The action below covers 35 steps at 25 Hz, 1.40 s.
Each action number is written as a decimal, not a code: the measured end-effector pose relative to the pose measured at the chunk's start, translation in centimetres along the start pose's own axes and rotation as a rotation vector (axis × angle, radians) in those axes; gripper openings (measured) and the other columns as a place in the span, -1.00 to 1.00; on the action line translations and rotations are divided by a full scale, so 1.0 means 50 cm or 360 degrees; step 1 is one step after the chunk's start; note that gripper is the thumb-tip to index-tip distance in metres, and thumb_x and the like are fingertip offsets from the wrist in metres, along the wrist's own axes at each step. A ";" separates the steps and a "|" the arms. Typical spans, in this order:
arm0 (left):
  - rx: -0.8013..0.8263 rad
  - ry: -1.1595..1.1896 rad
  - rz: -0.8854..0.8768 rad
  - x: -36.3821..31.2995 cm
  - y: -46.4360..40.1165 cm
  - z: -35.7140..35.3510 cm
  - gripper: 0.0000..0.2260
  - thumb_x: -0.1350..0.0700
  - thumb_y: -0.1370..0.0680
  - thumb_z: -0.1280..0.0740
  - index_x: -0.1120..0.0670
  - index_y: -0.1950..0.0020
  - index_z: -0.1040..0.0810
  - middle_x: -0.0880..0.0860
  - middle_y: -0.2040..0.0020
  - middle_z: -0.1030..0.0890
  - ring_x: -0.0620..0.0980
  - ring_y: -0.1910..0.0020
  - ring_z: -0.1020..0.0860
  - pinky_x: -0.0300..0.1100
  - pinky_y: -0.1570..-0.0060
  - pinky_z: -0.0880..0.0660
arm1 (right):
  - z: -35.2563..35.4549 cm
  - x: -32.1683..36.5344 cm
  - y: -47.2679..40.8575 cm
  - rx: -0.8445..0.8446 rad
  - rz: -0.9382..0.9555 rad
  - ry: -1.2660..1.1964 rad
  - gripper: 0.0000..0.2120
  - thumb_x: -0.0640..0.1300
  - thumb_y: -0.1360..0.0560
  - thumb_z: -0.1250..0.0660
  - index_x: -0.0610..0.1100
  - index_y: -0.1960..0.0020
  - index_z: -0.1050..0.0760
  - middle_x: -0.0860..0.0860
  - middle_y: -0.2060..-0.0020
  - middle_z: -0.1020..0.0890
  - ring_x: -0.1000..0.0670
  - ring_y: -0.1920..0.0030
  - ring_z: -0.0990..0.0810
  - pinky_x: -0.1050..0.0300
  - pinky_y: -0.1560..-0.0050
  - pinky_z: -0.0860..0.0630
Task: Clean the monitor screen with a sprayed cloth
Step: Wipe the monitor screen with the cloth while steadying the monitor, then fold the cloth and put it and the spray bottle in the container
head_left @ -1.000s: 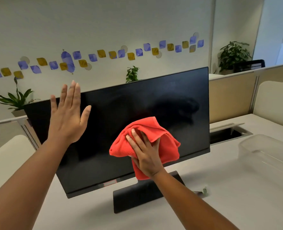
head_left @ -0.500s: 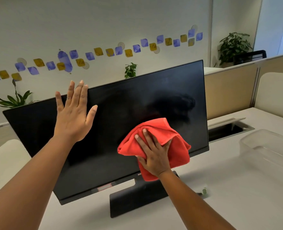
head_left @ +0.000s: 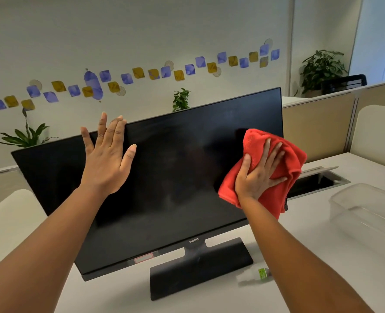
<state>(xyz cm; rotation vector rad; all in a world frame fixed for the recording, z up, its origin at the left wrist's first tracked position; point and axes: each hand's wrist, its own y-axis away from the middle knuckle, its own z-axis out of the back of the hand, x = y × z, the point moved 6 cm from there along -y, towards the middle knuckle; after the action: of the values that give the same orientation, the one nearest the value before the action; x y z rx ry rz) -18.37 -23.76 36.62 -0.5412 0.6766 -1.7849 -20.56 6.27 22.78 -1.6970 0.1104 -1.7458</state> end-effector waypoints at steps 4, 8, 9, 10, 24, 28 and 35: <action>0.0003 0.0088 -0.0024 0.000 0.004 0.003 -0.39 -0.15 -0.50 0.09 0.07 -0.49 0.08 0.01 -0.54 0.06 -0.15 -0.43 0.33 -0.01 -0.35 0.46 | 0.013 0.076 -0.073 -0.0094 0.0035 -0.0145 -0.41 0.19 -0.51 0.06 0.04 -0.49 -0.02 0.01 -0.52 -0.06 -0.03 -0.52 0.05 -0.46 -0.32 0.21; 0.0013 0.0130 -0.0039 -0.001 0.003 0.006 -0.39 -0.16 -0.49 0.08 0.06 -0.49 0.08 0.00 -0.54 0.05 -0.16 -0.42 0.35 -0.01 -0.35 0.47 | 0.009 0.145 -0.106 -0.0085 0.0107 -0.0177 -0.45 0.13 -0.53 0.07 0.02 -0.49 -0.01 0.02 -0.51 -0.07 -0.03 -0.52 0.05 -0.45 -0.33 0.25; 0.0010 0.0133 -0.0040 -0.001 0.003 0.006 -0.39 -0.16 -0.49 0.08 0.06 -0.49 0.08 0.00 -0.54 0.05 -0.17 -0.42 0.35 -0.01 -0.35 0.47 | 0.007 0.156 -0.102 -0.0078 0.0134 -0.0187 -0.46 0.11 -0.54 0.07 0.02 -0.49 -0.01 0.01 -0.51 -0.08 -0.04 -0.52 0.04 -0.44 -0.33 0.26; 0.0011 0.0129 -0.0036 0.000 0.003 0.006 -0.39 -0.16 -0.49 0.09 0.06 -0.49 0.08 0.00 -0.54 0.05 -0.17 -0.41 0.35 -0.01 -0.35 0.47 | 0.005 0.166 -0.095 -0.0059 0.0174 -0.0189 -0.46 0.10 -0.54 0.06 0.02 -0.49 -0.01 0.01 -0.51 -0.08 -0.04 -0.51 0.03 -0.43 -0.33 0.27; 0.0114 0.0164 0.0135 -0.012 -0.002 0.034 -0.52 -0.03 -0.60 0.02 0.09 -0.48 -0.01 0.05 -0.53 -0.05 -0.05 -0.50 0.14 0.04 -0.41 0.33 | 0.036 0.247 0.152 0.1758 0.0188 -0.0963 -0.72 -0.06 -0.61 -0.06 -0.01 -0.26 -0.42 0.12 -0.04 -0.56 0.49 0.00 -0.45 0.39 -0.27 -0.30; 0.0129 0.0992 0.0184 -0.058 0.057 0.051 -0.60 0.01 -0.59 -0.10 -0.01 -0.43 -0.21 -0.01 -0.46 -0.24 0.01 -0.49 -0.07 -0.08 -0.43 0.01 | 0.068 0.190 0.206 0.2132 -0.0701 -0.1052 -0.74 0.04 -0.56 -0.15 -0.07 0.11 -0.53 0.03 0.40 -0.58 0.10 0.42 -0.56 0.22 0.27 -0.53; 0.0928 0.1817 0.0497 -0.127 0.244 -0.006 -0.66 -0.05 -0.39 -0.32 -0.05 -0.16 -0.53 -0.08 -0.01 -0.65 -0.12 -0.01 -0.59 -0.23 -0.06 -0.48 | 0.137 0.151 0.284 0.2553 -0.0761 -0.0729 -0.70 -0.13 -0.57 -0.16 -0.25 -0.21 -0.48 -0.02 0.09 -0.65 0.07 0.12 -0.62 0.33 0.18 -0.58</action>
<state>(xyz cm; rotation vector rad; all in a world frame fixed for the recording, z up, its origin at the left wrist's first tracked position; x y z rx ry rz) -8.21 -20.55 27.91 1.0096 0.8516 -1.7639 -7.85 -5.75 22.95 -0.7655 -1.5462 -0.9597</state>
